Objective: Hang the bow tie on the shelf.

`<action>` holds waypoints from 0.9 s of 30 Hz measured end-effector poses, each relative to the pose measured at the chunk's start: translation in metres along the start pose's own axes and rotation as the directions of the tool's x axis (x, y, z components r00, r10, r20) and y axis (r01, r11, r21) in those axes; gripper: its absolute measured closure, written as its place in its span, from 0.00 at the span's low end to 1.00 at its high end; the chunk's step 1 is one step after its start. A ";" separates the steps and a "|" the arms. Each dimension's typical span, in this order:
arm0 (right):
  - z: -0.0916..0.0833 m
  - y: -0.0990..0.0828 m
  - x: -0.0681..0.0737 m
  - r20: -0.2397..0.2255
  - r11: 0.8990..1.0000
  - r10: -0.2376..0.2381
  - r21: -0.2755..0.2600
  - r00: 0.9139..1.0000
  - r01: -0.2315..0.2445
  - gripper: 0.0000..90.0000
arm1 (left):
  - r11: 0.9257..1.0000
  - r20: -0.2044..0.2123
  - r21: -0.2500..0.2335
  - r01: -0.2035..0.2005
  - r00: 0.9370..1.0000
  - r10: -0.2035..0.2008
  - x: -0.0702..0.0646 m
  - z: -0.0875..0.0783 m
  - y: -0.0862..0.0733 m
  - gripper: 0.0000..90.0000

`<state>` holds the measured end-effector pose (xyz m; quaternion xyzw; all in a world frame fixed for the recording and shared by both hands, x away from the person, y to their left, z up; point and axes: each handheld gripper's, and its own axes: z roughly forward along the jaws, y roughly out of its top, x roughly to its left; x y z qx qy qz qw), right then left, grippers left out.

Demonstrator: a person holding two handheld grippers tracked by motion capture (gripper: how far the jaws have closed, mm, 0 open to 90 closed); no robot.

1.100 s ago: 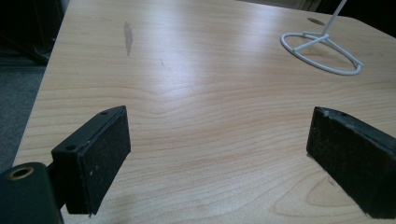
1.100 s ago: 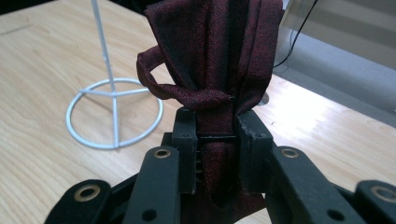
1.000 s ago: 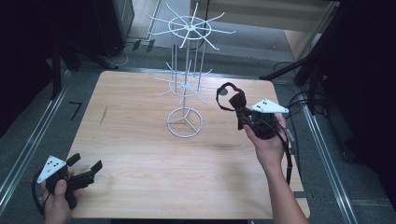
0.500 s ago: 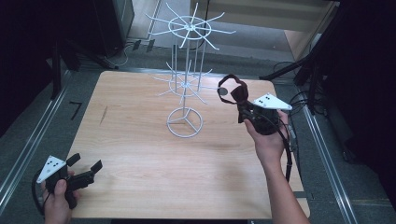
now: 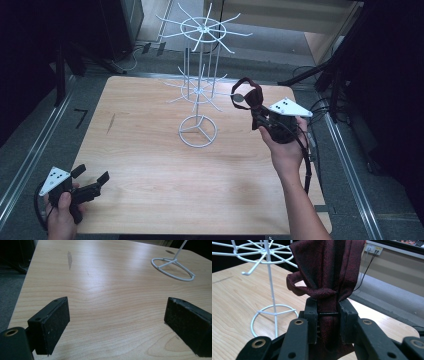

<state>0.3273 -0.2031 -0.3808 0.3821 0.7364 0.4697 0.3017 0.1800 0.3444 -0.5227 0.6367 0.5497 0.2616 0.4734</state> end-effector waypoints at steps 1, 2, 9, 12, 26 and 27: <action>0.000 0.000 0.001 -0.002 1.000 0.001 0.000 1.000 -0.001 0.81 | 1.000 0.000 0.001 0.000 1.000 0.000 0.000 0.000 0.000 0.08; 0.000 0.000 0.002 -0.003 1.000 -0.002 -0.002 1.000 0.002 0.81 | 1.000 0.000 0.001 0.000 1.000 0.000 0.000 0.000 0.000 0.08; 0.004 0.001 0.013 -0.028 1.000 -0.023 -0.005 0.999 0.023 0.81 | 1.000 -0.001 0.000 -0.001 1.000 0.001 0.000 0.000 0.000 0.08; 0.009 0.003 0.021 -0.040 0.999 -0.038 -0.009 0.998 0.038 0.81 | 1.000 0.000 0.000 0.000 1.000 0.000 0.000 0.000 0.000 0.08; 0.027 0.007 0.039 -0.067 0.998 -0.067 0.003 0.996 0.067 0.81 | 1.000 0.012 0.000 -0.003 1.000 0.003 0.000 0.000 0.000 0.08; 0.028 0.007 0.041 -0.068 0.997 -0.074 0.002 0.995 0.074 0.81 | 1.000 0.012 0.000 -0.003 1.000 0.003 0.000 0.000 0.000 0.08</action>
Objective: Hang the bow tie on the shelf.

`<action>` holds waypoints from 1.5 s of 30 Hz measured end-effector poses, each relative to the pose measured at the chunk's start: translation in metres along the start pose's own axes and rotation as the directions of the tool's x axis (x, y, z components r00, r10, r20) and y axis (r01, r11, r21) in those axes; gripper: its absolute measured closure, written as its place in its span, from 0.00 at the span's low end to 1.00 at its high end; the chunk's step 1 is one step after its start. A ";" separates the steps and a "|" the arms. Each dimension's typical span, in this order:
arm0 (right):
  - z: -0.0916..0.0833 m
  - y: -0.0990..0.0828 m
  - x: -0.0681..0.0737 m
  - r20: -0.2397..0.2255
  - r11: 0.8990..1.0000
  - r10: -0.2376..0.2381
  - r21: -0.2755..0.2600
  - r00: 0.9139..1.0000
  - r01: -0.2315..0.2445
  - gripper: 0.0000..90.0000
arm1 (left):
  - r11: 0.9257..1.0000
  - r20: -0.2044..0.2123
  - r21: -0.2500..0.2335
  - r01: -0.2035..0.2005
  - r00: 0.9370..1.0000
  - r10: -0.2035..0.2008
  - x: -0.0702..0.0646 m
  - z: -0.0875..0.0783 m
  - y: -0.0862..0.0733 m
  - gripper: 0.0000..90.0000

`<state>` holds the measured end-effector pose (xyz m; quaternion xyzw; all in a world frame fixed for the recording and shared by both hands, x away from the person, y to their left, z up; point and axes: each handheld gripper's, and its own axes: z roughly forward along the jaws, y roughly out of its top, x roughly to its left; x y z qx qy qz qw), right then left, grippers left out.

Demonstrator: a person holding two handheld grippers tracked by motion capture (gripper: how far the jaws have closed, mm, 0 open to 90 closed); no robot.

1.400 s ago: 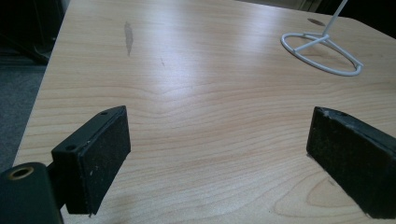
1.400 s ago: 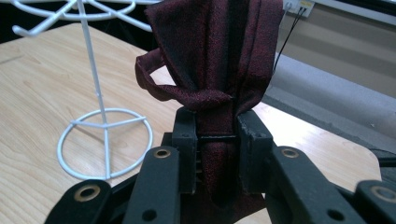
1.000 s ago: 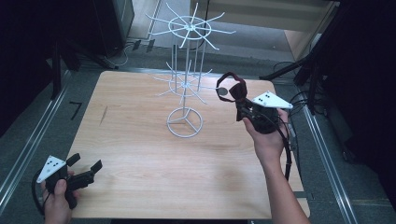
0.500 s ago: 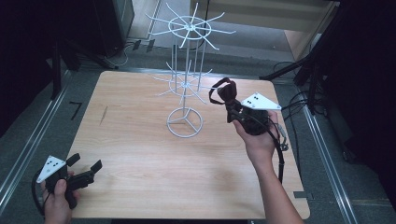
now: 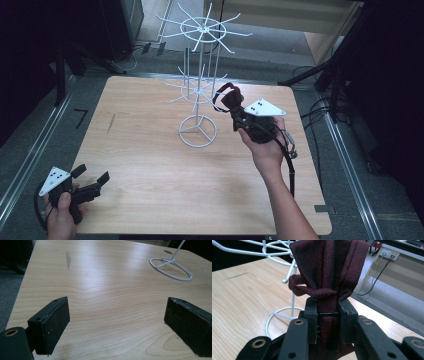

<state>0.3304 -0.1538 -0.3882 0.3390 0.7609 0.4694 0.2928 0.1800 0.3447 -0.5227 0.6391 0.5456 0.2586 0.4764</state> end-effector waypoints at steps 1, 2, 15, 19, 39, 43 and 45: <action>0.001 0.000 0.001 0.000 1.000 -0.001 0.005 1.000 0.001 0.81 | 1.000 0.000 0.000 0.001 1.000 -0.001 0.000 0.000 0.000 0.08; 0.002 -0.001 0.003 -0.003 1.000 -0.006 0.006 1.000 0.006 0.81 | 1.000 0.000 0.000 0.001 1.000 -0.001 0.000 0.000 0.000 0.08; 0.016 -0.011 0.008 -0.016 0.999 -0.005 0.035 1.000 0.006 0.81 | 1.000 0.002 0.001 -0.001 1.000 0.001 0.000 0.000 0.000 0.08; 0.021 -0.015 0.009 -0.019 0.999 0.011 0.045 1.000 -0.010 0.81 | 1.000 0.003 0.001 -0.005 1.000 0.005 0.000 0.000 0.000 0.08; 0.051 -0.026 0.023 -0.021 0.995 -0.040 0.096 0.999 0.042 0.81 | 1.000 0.005 0.001 -0.008 1.000 0.008 0.000 0.000 0.000 0.07; 0.057 -0.029 0.026 -0.021 0.993 -0.041 0.106 0.999 0.043 0.81 | 1.000 0.004 0.000 -0.008 1.000 0.008 0.000 0.000 0.000 0.08; 0.059 -0.030 0.027 -0.021 0.994 -0.035 0.106 0.999 0.037 0.81 | 1.000 0.003 0.000 -0.008 1.000 0.008 0.000 0.000 0.000 0.08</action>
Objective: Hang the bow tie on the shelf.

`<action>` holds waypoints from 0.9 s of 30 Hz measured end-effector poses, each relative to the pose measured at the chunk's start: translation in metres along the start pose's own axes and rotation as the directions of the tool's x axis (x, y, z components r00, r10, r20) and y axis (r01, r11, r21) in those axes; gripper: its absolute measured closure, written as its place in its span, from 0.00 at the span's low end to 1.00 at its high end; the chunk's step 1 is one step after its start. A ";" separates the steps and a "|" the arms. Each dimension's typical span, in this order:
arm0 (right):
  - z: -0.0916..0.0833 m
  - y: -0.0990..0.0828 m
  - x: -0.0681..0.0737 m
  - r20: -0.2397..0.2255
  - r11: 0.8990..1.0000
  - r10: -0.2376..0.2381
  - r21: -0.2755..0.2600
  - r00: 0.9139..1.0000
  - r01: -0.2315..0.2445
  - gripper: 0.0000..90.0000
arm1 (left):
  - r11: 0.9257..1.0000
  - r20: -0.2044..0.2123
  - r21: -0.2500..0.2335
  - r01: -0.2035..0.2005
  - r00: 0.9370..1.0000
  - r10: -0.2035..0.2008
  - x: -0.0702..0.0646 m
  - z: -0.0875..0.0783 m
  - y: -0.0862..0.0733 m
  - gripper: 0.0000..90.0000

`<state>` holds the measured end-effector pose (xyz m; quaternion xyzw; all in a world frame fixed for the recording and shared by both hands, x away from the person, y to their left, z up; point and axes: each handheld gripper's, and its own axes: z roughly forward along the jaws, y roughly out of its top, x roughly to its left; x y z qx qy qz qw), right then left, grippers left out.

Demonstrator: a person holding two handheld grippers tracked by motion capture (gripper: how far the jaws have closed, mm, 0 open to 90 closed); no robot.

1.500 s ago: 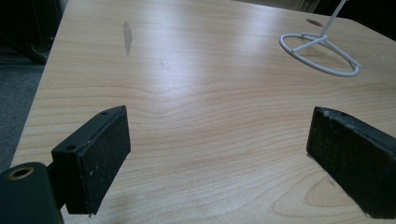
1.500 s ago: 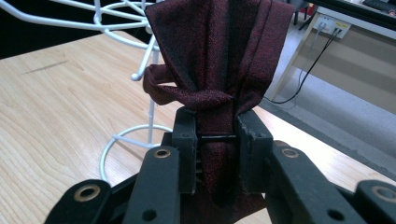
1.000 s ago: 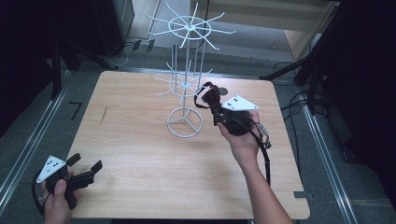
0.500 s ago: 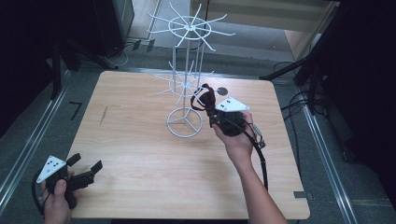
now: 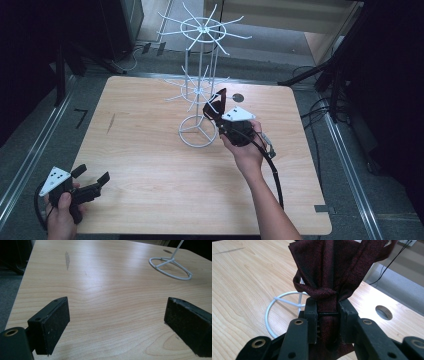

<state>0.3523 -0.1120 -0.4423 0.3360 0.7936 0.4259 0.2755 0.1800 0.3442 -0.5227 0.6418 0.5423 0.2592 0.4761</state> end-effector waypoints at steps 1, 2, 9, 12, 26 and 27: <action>0.002 -0.001 0.000 -0.002 1.000 0.002 -0.005 1.000 -0.002 0.81 | 1.000 0.000 0.002 0.000 1.000 0.000 0.000 0.000 0.000 0.08; 0.003 -0.001 0.000 -0.005 1.000 0.008 -0.001 1.000 -0.008 0.81 | 1.000 0.000 0.002 0.000 1.000 0.000 0.000 0.000 0.000 0.08; 0.013 -0.005 0.004 -0.014 1.000 0.016 0.003 1.000 -0.016 0.81 | 1.000 -0.003 0.000 0.000 1.000 0.000 0.000 0.000 0.000 0.08; 0.019 -0.007 0.006 -0.021 1.000 0.022 0.003 1.000 -0.022 0.81 | 1.000 -0.004 0.000 -0.003 1.000 0.003 0.000 0.000 0.000 0.08; 0.040 -0.022 0.010 -0.029 0.998 0.051 0.028 0.998 -0.050 0.81 | 1.000 -0.006 -0.001 -0.005 1.000 0.005 -0.001 0.000 0.000 0.08; 0.040 -0.024 0.010 -0.031 0.998 0.050 0.029 0.998 -0.049 0.81 | 1.000 -0.006 -0.001 -0.005 1.000 0.005 -0.001 0.000 0.000 0.08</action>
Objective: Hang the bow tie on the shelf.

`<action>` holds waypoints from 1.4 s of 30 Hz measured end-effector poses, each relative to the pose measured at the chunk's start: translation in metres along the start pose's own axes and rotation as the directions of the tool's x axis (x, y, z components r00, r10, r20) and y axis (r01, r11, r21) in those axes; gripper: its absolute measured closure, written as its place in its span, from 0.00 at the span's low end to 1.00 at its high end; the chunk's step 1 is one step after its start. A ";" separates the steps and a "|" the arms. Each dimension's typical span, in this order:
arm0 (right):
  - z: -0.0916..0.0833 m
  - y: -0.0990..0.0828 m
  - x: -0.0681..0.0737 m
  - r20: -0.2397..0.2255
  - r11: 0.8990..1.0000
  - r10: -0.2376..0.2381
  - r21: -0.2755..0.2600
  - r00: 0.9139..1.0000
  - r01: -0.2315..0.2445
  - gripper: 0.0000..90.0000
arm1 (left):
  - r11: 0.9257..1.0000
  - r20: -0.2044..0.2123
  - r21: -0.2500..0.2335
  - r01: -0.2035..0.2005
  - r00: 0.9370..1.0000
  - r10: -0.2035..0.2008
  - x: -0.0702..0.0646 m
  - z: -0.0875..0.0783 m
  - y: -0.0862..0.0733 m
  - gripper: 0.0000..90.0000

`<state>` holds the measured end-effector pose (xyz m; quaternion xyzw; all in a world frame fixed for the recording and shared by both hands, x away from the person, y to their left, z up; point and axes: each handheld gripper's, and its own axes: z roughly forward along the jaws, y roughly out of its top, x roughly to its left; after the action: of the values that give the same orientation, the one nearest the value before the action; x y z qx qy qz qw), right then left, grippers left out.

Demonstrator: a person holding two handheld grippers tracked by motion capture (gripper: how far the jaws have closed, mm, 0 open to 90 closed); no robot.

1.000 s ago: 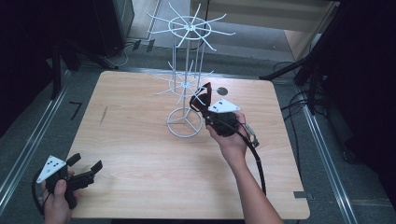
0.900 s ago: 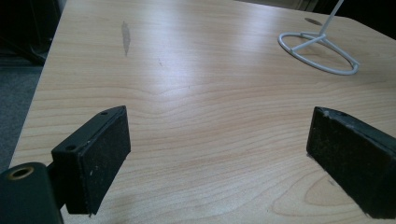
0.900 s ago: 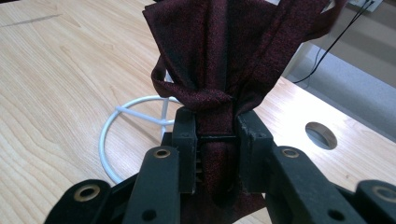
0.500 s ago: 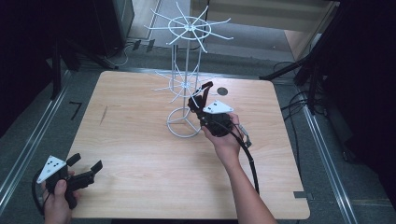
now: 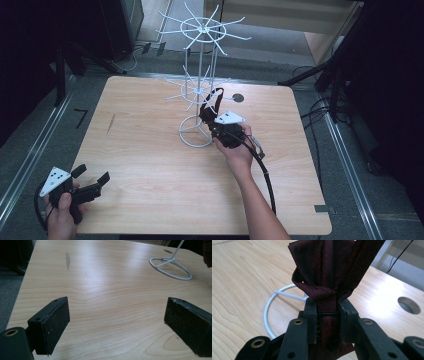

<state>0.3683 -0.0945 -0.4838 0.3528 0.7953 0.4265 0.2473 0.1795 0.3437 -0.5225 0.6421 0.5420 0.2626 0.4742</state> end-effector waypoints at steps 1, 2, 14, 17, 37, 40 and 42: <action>0.001 -0.002 0.000 -0.002 1.000 0.006 -0.001 1.000 -0.006 0.80 | 1.000 0.000 0.001 -0.001 1.000 0.001 0.000 0.000 0.000 0.08; 0.002 -0.003 -0.001 -0.008 1.000 0.006 -0.005 1.000 -0.006 0.80 | 1.000 -0.001 0.000 -0.001 1.000 0.001 0.000 0.000 0.000 0.08; -0.002 -0.018 -0.008 -0.034 0.998 0.064 -0.005 0.997 -0.064 0.58 | 1.000 -0.007 -0.003 -0.002 1.000 0.002 -0.001 0.000 0.000 0.08; -0.006 -0.022 -0.007 -0.032 0.998 0.057 -0.012 0.998 -0.058 0.45 | 1.000 -0.008 -0.004 -0.003 1.000 0.003 -0.001 0.000 0.000 0.08; -0.050 -0.044 -0.018 -0.067 0.980 0.177 -0.083 0.982 -0.182 0.00 | 1.000 -0.016 -0.005 -0.001 1.000 0.001 -0.001 0.000 0.000 0.08; -0.055 -0.048 -0.021 -0.059 0.980 0.179 -0.075 0.982 -0.183 0.00 | 1.000 -0.017 -0.005 -0.001 1.000 0.001 -0.001 0.000 0.000 0.08; -0.059 -0.051 -0.023 -0.057 0.979 0.182 -0.085 0.982 -0.186 0.00 | 1.000 -0.018 -0.005 -0.001 1.000 0.001 -0.001 0.000 0.000 0.08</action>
<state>0.3237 -0.1614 -0.4949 0.4030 0.7450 0.4912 0.2030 0.1791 0.3427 -0.5225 0.6388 0.5452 0.2699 0.4709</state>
